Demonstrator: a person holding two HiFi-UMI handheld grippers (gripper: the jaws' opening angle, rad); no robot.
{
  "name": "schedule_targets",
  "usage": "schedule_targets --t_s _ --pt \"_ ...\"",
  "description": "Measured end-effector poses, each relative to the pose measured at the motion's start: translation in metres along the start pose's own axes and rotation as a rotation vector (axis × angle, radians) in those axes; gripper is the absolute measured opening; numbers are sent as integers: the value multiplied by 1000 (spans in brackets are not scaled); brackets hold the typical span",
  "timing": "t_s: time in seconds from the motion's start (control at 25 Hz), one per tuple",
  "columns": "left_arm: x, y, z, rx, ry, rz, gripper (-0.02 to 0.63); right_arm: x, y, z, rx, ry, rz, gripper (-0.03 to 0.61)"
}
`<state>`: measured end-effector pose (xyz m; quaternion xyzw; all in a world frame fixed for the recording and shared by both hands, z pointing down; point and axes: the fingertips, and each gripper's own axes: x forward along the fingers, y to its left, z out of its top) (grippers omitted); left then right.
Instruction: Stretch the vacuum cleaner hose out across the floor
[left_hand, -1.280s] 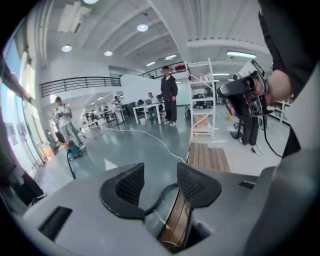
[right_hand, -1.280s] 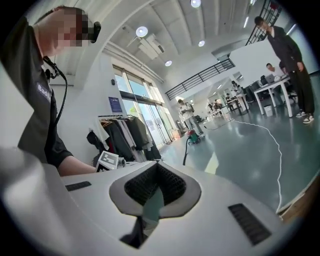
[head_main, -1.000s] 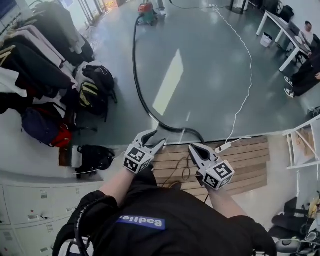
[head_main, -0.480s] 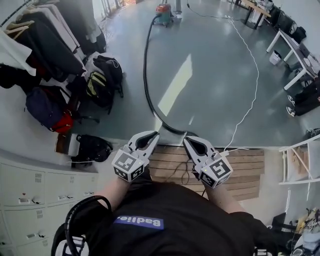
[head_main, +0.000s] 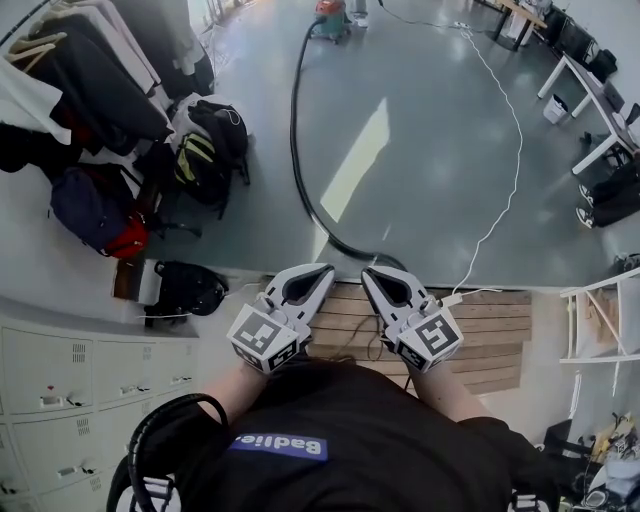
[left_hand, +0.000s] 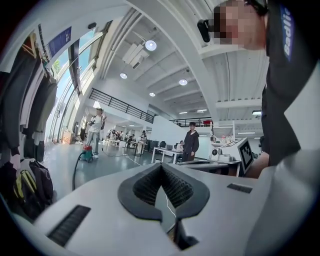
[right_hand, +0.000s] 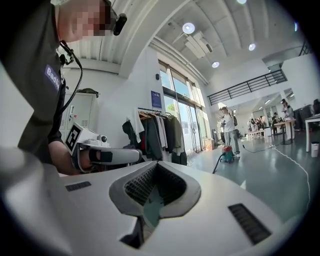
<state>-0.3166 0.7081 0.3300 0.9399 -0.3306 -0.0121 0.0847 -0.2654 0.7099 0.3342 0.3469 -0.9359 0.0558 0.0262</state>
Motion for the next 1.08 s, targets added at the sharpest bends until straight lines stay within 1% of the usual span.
schedule_targets --t_s 0.2,0.6,0.76,0.92,1.08 --pt "-2 -2 1 -8 -2 -3 8 1 3 2 12 4 -6 3" --pt "-9 -2 -2 -17 -2 -2 8 -1 8 -13 3 15 0 3" --pt "-13 -2 -2 -12 -4 -4 8 -1 10 -13 21 49 -27 3" --pt "-15 -3 0 -16 -8 -2 8 -2 14 -12 11 19 -7 3" --pt "-20 -6 2 -16 -10 -7 8 -4 18 -7 26 23 -19 3"
